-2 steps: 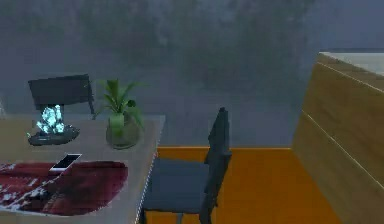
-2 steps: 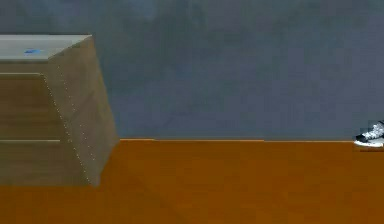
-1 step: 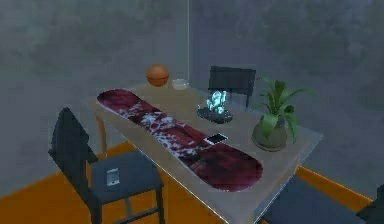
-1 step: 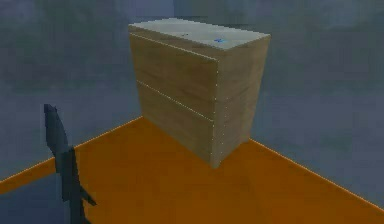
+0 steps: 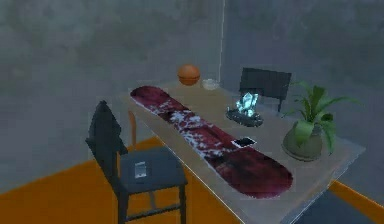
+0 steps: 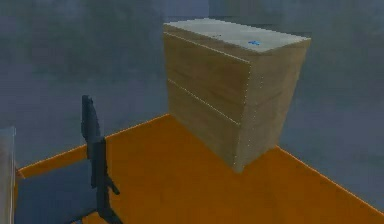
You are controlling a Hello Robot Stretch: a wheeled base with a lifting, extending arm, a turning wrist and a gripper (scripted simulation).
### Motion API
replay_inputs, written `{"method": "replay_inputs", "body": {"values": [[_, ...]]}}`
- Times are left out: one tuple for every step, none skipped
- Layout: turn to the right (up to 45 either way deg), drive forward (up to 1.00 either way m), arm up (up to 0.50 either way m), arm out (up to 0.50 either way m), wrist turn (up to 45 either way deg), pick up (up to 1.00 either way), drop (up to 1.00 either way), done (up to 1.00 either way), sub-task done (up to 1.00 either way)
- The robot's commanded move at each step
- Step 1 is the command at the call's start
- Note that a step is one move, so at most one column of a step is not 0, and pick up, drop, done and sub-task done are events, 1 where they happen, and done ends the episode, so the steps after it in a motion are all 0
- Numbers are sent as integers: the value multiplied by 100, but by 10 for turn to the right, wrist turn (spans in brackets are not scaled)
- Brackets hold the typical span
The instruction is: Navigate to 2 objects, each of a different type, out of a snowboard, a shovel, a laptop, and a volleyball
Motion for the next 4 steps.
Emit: {"method": "replay_inputs", "body": {"values": [[0, 0, 0, 0, 0, 0, 0, 0, 100], [-450, 0, 0, 0, 0, 0, 0, 0, 0], [-450, 0, 0, 0, 0, 0, 0, 0, 0], [-360, 0, 0, 0, 0, 0, 0, 0, 0]]}}
